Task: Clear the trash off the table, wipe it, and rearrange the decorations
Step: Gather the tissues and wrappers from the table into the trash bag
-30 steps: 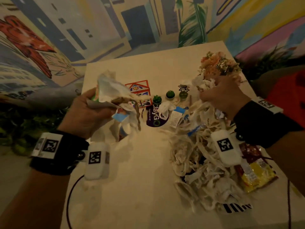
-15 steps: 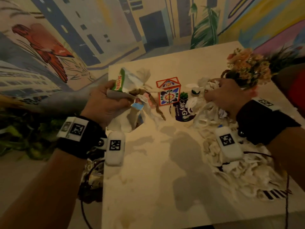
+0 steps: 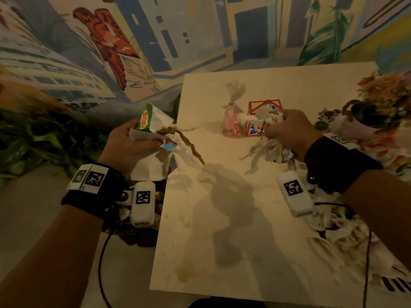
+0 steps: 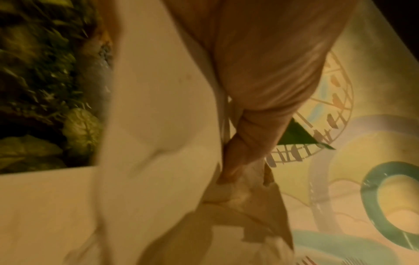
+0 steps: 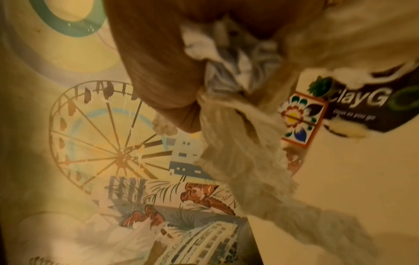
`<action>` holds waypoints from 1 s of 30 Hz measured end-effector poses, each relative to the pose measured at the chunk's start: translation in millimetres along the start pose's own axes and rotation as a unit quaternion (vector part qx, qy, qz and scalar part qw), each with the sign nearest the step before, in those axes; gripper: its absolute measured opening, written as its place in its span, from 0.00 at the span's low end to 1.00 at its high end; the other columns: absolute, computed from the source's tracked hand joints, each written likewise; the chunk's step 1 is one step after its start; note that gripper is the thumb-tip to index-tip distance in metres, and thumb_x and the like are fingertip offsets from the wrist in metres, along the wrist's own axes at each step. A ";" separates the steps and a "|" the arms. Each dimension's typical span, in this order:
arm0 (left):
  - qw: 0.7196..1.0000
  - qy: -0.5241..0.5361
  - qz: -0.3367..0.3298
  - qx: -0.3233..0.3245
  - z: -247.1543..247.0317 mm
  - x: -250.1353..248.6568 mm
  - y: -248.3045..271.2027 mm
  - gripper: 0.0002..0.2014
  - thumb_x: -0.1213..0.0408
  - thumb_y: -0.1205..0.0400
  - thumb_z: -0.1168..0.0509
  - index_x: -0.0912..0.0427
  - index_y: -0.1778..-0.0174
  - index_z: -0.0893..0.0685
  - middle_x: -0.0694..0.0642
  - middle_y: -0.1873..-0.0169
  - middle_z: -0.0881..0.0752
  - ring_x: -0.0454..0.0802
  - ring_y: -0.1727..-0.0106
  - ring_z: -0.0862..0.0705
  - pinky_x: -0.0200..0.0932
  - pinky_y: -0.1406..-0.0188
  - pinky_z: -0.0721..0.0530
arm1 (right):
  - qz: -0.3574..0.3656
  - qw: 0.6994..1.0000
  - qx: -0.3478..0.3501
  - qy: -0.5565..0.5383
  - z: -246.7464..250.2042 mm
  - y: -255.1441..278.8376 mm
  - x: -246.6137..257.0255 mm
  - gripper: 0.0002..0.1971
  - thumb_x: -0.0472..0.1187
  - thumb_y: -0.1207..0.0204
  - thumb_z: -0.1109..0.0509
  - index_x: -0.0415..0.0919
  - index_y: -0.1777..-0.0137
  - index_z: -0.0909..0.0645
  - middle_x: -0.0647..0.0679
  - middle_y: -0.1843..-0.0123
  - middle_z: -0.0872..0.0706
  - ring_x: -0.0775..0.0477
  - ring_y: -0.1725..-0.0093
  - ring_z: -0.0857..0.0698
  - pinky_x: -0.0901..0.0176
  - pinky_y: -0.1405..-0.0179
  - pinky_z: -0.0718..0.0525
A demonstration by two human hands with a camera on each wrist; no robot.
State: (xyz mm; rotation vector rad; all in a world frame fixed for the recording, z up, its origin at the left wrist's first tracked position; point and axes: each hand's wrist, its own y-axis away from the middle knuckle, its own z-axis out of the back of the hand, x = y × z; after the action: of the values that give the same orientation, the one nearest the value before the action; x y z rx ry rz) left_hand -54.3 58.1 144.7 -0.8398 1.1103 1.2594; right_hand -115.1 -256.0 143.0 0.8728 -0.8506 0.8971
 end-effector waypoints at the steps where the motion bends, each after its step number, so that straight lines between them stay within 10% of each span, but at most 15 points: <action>1: 1.000 -0.004 0.008 -0.015 8.6 3.5 3.1 0.16 0.73 0.32 0.23 0.53 0.52 0.13 0.49 0.59 0.08 0.53 0.52 0.11 0.50 0.51 0.14 | 0.010 1.000 0.012 0.005 -7.9 -1.0 3.9 0.09 0.29 0.33 0.29 0.38 0.52 0.16 0.44 0.62 0.13 0.46 0.64 0.17 0.50 0.58 0.16; 5: 0.997 -0.047 0.025 -0.053 42.8 17.7 11.0 0.12 0.78 0.29 0.27 0.56 0.57 0.15 0.43 0.70 0.10 0.39 0.66 0.12 0.34 0.67 0.14 | 0.036 0.998 0.051 0.000 -41.9 -5.5 19.4 0.05 0.30 0.32 0.28 0.38 0.58 0.16 0.44 0.65 0.16 0.46 0.65 0.18 0.54 0.63 0.20; 9: 0.993 -0.084 0.041 -0.077 83.8 41.0 8.8 0.11 0.73 0.29 0.25 0.63 0.52 0.15 0.58 0.59 0.10 0.54 0.58 0.12 0.49 0.59 0.14 | 0.042 0.997 0.065 -0.003 -88.9 -12.3 28.8 0.08 0.29 0.37 0.30 0.27 0.58 0.19 0.36 0.66 0.20 0.43 0.67 0.22 0.46 0.67 0.21; 17: 0.989 -0.113 0.094 -0.015 165.3 123.2 -25.9 0.12 0.69 0.29 0.23 0.62 0.52 0.15 0.63 0.55 0.11 0.64 0.51 0.13 0.63 0.50 0.14 | 0.046 0.996 0.073 0.009 -224.0 -13.2 41.9 0.10 0.27 0.37 0.31 0.41 0.72 0.26 0.42 0.71 0.28 0.48 0.68 0.29 0.54 0.67 0.31; 22: 0.979 -0.132 0.140 0.062 207.2 175.0 -49.1 0.10 0.69 0.28 0.24 0.55 0.57 0.17 0.54 0.60 0.14 0.50 0.59 0.16 0.43 0.66 0.19 | 0.001 0.997 0.076 0.029 -323.5 -10.5 39.6 0.12 0.29 0.34 0.30 0.42 0.74 0.26 0.46 0.73 0.26 0.48 0.67 0.26 0.57 0.65 0.30; 30: 0.960 -0.130 0.234 0.085 239.3 271.6 -65.1 0.15 0.68 0.31 0.21 0.60 0.54 0.18 0.56 0.60 0.14 0.58 0.55 0.15 0.51 0.56 0.15 | -0.149 0.987 0.046 0.030 -436.6 -8.5 -3.5 0.03 0.33 0.30 0.32 0.35 0.62 0.18 0.43 0.68 0.20 0.45 0.67 0.21 0.64 0.73 0.25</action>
State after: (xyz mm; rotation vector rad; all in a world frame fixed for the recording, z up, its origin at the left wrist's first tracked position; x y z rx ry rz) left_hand 40.0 353.9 -52.3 -0.2718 1.2213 1.5831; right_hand -4.5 128.5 -32.0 1.0182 -0.6086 0.7000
